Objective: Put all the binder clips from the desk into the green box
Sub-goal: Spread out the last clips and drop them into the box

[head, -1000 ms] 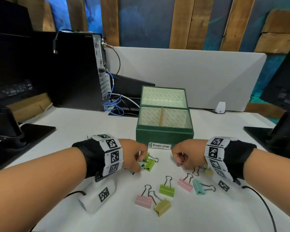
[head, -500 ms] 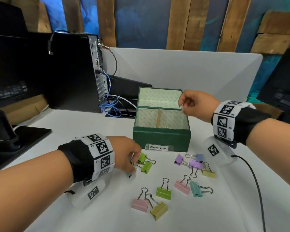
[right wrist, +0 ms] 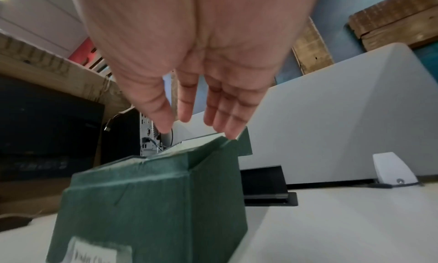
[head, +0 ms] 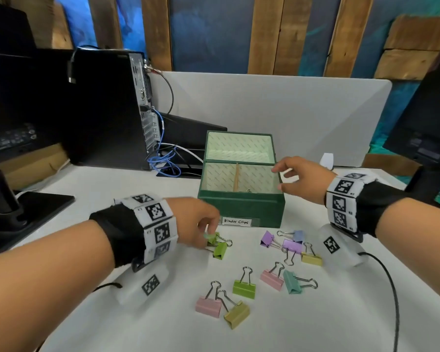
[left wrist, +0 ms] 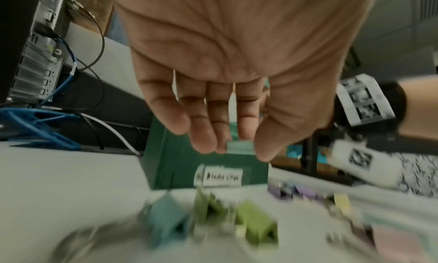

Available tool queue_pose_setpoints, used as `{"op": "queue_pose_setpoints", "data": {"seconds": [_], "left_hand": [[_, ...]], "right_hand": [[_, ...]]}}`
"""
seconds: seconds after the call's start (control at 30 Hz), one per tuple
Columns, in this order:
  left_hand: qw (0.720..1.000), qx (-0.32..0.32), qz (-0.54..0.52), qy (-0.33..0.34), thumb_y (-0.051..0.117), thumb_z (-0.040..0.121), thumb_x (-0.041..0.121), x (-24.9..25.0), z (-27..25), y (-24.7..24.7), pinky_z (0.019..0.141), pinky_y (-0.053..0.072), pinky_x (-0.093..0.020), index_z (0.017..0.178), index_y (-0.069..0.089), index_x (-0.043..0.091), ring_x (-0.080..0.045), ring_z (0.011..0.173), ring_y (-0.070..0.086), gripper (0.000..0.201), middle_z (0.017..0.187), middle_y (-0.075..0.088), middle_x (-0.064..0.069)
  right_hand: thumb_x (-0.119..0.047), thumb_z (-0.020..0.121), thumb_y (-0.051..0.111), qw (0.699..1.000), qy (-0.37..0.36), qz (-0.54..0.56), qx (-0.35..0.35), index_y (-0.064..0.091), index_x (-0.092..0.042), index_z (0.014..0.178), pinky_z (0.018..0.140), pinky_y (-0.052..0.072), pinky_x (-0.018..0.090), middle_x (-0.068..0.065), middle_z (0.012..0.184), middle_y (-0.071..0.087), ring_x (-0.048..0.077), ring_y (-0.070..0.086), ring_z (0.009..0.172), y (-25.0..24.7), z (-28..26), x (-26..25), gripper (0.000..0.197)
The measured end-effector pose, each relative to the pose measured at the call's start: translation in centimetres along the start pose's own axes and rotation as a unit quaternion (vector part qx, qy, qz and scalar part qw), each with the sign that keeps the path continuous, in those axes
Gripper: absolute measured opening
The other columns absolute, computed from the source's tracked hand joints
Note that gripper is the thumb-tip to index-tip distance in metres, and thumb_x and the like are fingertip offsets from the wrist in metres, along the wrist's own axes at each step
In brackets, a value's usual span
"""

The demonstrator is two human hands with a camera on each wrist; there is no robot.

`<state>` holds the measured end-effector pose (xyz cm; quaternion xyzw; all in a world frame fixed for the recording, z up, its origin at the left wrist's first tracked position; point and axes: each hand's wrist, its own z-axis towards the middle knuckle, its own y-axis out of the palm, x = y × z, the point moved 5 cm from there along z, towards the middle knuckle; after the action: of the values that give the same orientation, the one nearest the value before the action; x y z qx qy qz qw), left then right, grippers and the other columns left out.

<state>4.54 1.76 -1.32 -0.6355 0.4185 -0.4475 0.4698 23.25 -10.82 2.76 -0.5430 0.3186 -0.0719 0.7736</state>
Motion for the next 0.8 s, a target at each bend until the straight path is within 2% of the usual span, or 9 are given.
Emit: {"op": "queue_pose_setpoints", "data": {"seconds": [0.1,0.2,0.27,0.33,0.4,0.5,0.6,0.67,0.8], "left_hand": [[0.996,0.066,-0.051,0.012,0.068,0.077,0.023,0.5,0.9,-3.3,0.077,0.053,-0.025,0.088,0.057,0.03,-0.011,0.08,0.061,0.017,0.086,0.061,0.008],[0.988,0.128,-0.077,0.027,0.07,0.077,0.024,1.6,2.6,-6.1,0.082,0.052,-0.03,0.095,0.058,0.026,-0.017,0.087,0.063,0.021,0.084,0.06,0.011],[0.983,0.158,-0.087,0.03,0.07,0.077,0.023,2.0,4.1,-7.0,0.083,0.054,-0.033,0.096,0.059,0.025,-0.021,0.088,0.064,0.022,0.085,0.061,0.011],[0.98,0.175,-0.087,0.027,0.071,0.077,0.021,2.5,5.6,-7.3,0.084,0.053,-0.034,0.097,0.06,0.024,-0.022,0.087,0.064,0.023,0.09,0.063,0.009],[0.98,0.175,-0.088,0.025,0.071,0.078,0.021,3.0,7.0,-7.1,0.083,0.052,-0.033,0.099,0.061,0.023,-0.02,0.085,0.062,0.023,0.092,0.063,0.008],[0.981,0.174,-0.087,0.019,0.07,0.079,0.025,3.6,8.5,-6.4,0.084,0.051,-0.031,0.103,0.06,0.024,-0.017,0.093,0.062,0.026,0.095,0.059,0.011],[0.982,0.172,-0.078,0.018,0.068,0.08,0.033,3.6,8.6,-5.7,0.081,0.045,-0.026,0.108,0.057,0.026,-0.015,0.099,0.059,0.031,0.104,0.053,0.012],[0.984,0.166,-0.054,0.023,0.065,0.081,0.035,3.3,7.5,-5.6,0.079,0.043,-0.024,0.105,0.057,0.026,-0.013,0.096,0.058,0.026,0.102,0.054,0.012],[0.998,0.05,-0.014,-0.021,0.065,0.08,0.035,0.7,4.2,-3.8,0.075,0.047,-0.022,0.094,0.061,0.025,-0.009,0.079,0.059,0.018,0.091,0.065,0.009]], "right_hand": [[-0.02,0.084,0.062,0.998,-0.019,-0.058,-0.019,0.062,-0.023,0.094,0.073,0.041,0.018,-0.006,0.104,0.054,0.014,0.056,0.094,0.1,-1.4,0.5,0.011],[-0.019,0.086,0.057,0.988,-0.003,-0.105,-0.117,0.06,-0.023,0.085,0.07,0.039,0.018,-0.007,0.093,0.058,0.01,0.054,0.083,1.3,-2.8,1.2,0.005],[-0.024,0.086,0.057,0.968,0.025,-0.149,-0.198,0.061,-0.024,0.095,0.078,0.04,0.02,-0.006,0.1,0.06,0.011,0.053,0.089,2.5,-3.7,1.9,0.01],[-0.034,0.086,0.059,0.952,0.062,-0.166,-0.251,0.056,-0.028,0.113,0.088,0.04,0.023,-0.006,0.114,0.057,0.011,0.053,0.095,3.4,-4.5,2.7,0.029],[-0.042,0.086,0.057,0.944,0.08,-0.164,-0.275,0.047,-0.031,0.125,0.093,0.04,0.025,-0.006,0.122,0.056,0.013,0.055,0.099,3.9,-5.0,3.1,0.042],[-0.049,0.085,0.056,0.944,0.08,-0.149,-0.283,0.043,-0.034,0.13,0.094,0.041,0.025,-0.005,0.125,0.055,0.015,0.055,0.107,4.4,-5.1,3.0,0.049],[-0.05,0.083,0.059,0.945,0.061,-0.14,-0.288,0.044,-0.037,0.129,0.089,0.039,0.022,-0.006,0.124,0.054,0.011,0.052,0.099,4.8,-5.1,2.5,0.05],[-0.048,0.082,0.06,0.945,0.042,-0.139,-0.293,0.046,-0.038,0.128,0.086,0.038,0.021,-0.006,0.124,0.053,0.01,0.05,0.096,5.2,-5.2,2.0,0.049],[-0.049,0.083,0.058,0.943,0.011,-0.147,-0.298,0.043,-0.041,0.13,0.087,0.039,0.023,-0.005,0.126,0.051,0.011,0.05,0.097,6.0,-5.3,1.0,0.05]]}}
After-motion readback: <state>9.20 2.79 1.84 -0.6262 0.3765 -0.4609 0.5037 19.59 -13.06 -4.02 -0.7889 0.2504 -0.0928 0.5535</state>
